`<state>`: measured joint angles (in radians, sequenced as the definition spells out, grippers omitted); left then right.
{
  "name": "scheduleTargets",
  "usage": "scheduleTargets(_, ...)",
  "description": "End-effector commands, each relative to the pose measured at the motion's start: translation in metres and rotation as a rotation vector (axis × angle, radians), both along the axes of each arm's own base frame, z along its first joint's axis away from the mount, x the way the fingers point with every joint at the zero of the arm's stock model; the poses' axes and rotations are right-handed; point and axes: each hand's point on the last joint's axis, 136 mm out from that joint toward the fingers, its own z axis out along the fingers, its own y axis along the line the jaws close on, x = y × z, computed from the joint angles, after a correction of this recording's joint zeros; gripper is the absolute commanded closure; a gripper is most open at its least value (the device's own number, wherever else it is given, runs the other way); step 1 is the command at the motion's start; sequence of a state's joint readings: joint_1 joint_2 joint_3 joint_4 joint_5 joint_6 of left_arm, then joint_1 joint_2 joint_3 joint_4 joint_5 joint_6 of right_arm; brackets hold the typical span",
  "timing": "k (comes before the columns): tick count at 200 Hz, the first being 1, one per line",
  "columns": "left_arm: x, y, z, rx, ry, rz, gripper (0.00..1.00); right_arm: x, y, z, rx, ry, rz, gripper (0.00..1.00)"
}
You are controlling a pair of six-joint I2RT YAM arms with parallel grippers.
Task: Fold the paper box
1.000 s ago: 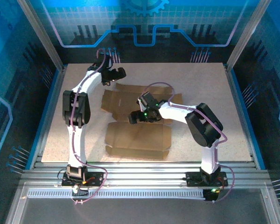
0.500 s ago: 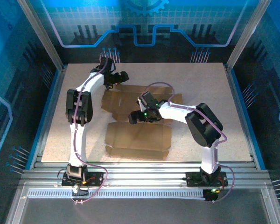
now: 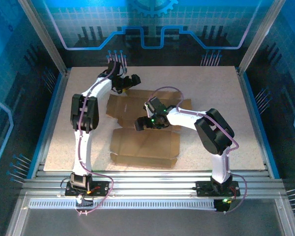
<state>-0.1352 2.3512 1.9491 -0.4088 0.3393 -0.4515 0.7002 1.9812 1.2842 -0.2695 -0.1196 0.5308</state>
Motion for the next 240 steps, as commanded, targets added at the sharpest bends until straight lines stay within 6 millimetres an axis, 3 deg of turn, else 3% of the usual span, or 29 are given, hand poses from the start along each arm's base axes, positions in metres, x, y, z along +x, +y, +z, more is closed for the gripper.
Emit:
scheduleTargets(1,-0.001,-0.02,0.014,-0.055,-0.022,-0.034,0.01,-0.036,-0.011,-0.046,-0.091,0.153,0.029,0.0)
scheduleTargets(32,-0.003,-0.035,0.008,-0.06,-0.017,-0.054,0.01,-0.037,-0.013,-0.049,-0.095,0.158,0.027,0.0)
scheduleTargets(106,-0.01,-0.043,-0.03,-0.029,0.066,-0.064,0.01,-0.04,-0.013,-0.051,-0.1,0.162,0.03,0.0)
scheduleTargets(165,-0.028,-0.038,-0.06,0.066,0.169,-0.063,0.01,-0.045,-0.015,-0.05,-0.108,0.157,0.034,0.0)
scheduleTargets(186,-0.038,-0.026,-0.068,0.146,0.218,-0.035,0.01,-0.047,-0.017,-0.042,-0.122,0.131,0.049,0.0)
scheduleTargets(211,-0.04,-0.012,-0.05,0.151,0.192,0.014,0.01,-0.051,-0.021,-0.03,-0.129,0.089,0.07,0.0)
scheduleTargets(240,-0.029,0.008,0.0,0.051,0.112,0.074,0.01,-0.054,-0.023,-0.01,-0.108,0.029,0.1,0.0)
